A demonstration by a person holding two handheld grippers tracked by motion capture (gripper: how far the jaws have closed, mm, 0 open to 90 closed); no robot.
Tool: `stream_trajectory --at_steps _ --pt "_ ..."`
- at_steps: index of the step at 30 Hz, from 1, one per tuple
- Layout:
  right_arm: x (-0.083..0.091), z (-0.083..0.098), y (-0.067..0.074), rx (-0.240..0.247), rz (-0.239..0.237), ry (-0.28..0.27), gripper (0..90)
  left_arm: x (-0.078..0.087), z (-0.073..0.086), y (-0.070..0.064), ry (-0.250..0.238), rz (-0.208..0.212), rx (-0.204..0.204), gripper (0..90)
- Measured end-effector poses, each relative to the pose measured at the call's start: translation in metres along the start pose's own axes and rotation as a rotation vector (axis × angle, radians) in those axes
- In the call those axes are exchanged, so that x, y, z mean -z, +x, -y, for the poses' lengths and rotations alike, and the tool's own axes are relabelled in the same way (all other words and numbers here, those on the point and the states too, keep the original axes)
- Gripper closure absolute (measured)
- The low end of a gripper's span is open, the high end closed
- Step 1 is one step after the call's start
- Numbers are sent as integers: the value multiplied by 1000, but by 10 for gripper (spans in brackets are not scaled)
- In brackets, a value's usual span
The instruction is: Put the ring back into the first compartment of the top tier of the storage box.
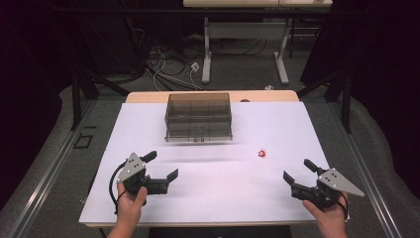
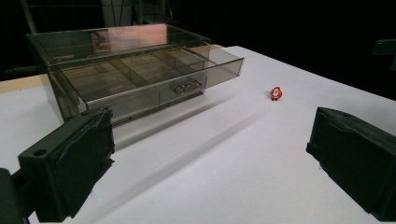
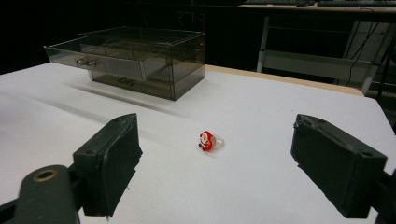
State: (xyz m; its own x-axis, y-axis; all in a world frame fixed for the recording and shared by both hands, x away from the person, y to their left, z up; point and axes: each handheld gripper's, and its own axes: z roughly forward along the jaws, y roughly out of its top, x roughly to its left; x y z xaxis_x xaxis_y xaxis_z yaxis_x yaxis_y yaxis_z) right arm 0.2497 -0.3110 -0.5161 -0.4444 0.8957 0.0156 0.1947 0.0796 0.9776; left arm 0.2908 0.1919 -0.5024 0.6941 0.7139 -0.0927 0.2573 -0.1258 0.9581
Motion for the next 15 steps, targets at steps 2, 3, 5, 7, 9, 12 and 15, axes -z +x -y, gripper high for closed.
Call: stream_trajectory --at_steps 2,3,5,7,9,12,15 --pt "0 0 0 0 0 -3 149 0 0 0 0 0 0 5" --pt "0 0 0 0 0 -3 148 0 0 0 0 0 0 5" --pt "0 0 0 0 0 -3 148 0 0 0 0 0 0 5" --pt "0 0 0 0 0 -3 148 -10 -4 -8 11 2 -21 5" --pt "4 2 0 16 -4 11 148 -15 -5 -14 38 5 -32 5" --pt "5 2 -1 14 -11 17 148 -19 -5 -20 59 23 -35 5" --pt "8 2 -1 18 -11 19 148 -22 -5 -26 67 44 -27 5"
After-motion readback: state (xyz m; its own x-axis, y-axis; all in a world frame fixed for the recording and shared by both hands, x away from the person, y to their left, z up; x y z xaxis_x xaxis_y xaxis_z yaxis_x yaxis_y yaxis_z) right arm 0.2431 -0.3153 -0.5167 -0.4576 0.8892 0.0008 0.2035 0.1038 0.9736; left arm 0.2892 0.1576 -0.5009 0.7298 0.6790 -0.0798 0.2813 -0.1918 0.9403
